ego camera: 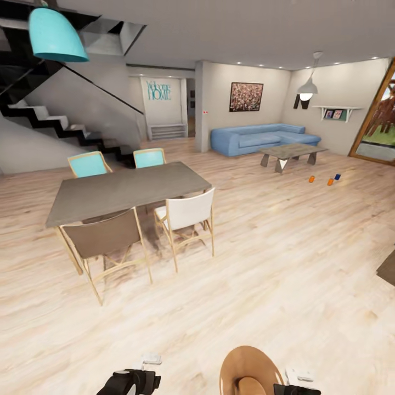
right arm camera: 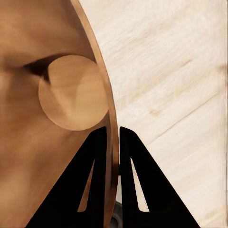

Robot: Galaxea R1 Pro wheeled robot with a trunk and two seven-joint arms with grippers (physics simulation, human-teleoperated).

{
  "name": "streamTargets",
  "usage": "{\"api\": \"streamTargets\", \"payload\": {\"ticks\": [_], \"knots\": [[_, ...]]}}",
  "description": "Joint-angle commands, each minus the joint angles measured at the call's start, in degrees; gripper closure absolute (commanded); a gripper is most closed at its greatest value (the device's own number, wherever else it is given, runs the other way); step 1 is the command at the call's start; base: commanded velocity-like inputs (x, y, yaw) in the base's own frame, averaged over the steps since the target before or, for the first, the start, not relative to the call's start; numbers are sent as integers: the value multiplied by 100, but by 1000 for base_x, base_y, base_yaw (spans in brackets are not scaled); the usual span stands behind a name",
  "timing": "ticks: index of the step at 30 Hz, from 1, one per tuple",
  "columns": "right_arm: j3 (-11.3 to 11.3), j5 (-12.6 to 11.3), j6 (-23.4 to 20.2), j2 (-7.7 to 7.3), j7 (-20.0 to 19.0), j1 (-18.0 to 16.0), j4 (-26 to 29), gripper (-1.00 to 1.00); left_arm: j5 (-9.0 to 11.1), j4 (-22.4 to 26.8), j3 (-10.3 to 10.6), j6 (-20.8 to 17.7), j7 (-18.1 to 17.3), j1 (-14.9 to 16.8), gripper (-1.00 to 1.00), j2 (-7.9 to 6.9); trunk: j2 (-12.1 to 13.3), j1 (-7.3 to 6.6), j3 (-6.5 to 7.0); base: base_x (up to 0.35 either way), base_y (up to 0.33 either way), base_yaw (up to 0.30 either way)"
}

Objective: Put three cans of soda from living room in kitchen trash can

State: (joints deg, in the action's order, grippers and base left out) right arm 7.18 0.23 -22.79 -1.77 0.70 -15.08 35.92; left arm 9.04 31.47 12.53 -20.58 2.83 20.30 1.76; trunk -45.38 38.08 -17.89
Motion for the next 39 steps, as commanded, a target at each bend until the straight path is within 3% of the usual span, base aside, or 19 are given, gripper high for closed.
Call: {"api": "streamTargets", "payload": {"ticks": [1, 39], "knots": [[3, -41, 2, 3, -44, -2, 3, 100, 0, 0, 3, 0, 0, 0, -100, 0, 0, 0, 4, 274, -222, -244], [-6, -41, 2, 10, -44, 0, 3, 100, 1, 0, 13, 10, 2, 0, -100, 0, 0, 0, 149, 279, -202, -204]]}}
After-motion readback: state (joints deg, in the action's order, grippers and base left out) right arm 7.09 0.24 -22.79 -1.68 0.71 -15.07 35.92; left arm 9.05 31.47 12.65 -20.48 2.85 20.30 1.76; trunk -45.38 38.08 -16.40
